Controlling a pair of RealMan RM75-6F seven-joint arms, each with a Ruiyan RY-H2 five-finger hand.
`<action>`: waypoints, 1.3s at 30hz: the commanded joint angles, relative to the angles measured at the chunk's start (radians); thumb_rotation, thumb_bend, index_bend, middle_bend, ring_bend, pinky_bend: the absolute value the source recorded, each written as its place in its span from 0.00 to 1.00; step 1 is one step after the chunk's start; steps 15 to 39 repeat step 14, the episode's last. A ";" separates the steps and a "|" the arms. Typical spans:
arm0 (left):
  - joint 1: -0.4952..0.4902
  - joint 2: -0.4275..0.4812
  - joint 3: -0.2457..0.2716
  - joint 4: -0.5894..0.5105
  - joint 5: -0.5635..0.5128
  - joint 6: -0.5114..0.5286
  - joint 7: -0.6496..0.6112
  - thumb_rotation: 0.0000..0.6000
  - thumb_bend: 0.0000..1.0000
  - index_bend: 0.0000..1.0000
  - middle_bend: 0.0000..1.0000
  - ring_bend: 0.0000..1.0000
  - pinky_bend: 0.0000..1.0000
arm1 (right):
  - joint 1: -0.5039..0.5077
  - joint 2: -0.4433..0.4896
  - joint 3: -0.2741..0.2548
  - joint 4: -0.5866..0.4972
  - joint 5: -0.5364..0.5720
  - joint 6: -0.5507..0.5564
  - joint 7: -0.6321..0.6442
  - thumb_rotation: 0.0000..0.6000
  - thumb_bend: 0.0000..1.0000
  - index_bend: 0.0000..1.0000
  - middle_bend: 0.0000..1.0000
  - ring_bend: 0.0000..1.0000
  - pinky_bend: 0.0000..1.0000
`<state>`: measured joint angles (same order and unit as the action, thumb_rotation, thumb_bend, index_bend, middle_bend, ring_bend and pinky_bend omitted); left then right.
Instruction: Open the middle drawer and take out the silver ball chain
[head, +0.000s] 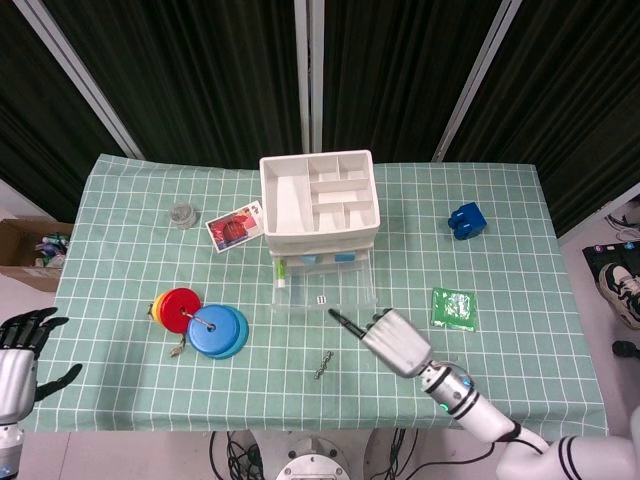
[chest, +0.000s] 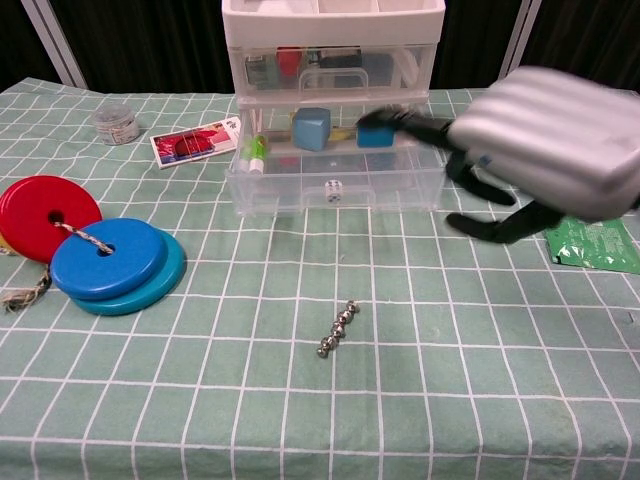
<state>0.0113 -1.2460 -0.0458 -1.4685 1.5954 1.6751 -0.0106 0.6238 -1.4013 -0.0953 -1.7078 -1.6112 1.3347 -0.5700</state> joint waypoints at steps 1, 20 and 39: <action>-0.010 -0.007 -0.003 0.004 0.000 -0.011 -0.001 1.00 0.04 0.30 0.22 0.18 0.19 | -0.156 0.162 0.000 -0.070 0.027 0.183 0.092 1.00 0.28 0.07 0.51 0.44 0.58; -0.038 -0.024 -0.003 -0.009 0.007 -0.041 0.012 1.00 0.04 0.30 0.22 0.18 0.19 | -0.444 0.317 -0.064 -0.009 0.095 0.355 0.423 1.00 0.28 0.00 0.00 0.00 0.00; -0.038 -0.024 -0.003 -0.009 0.007 -0.041 0.012 1.00 0.04 0.30 0.22 0.18 0.19 | -0.444 0.317 -0.064 -0.009 0.095 0.355 0.423 1.00 0.28 0.00 0.00 0.00 0.00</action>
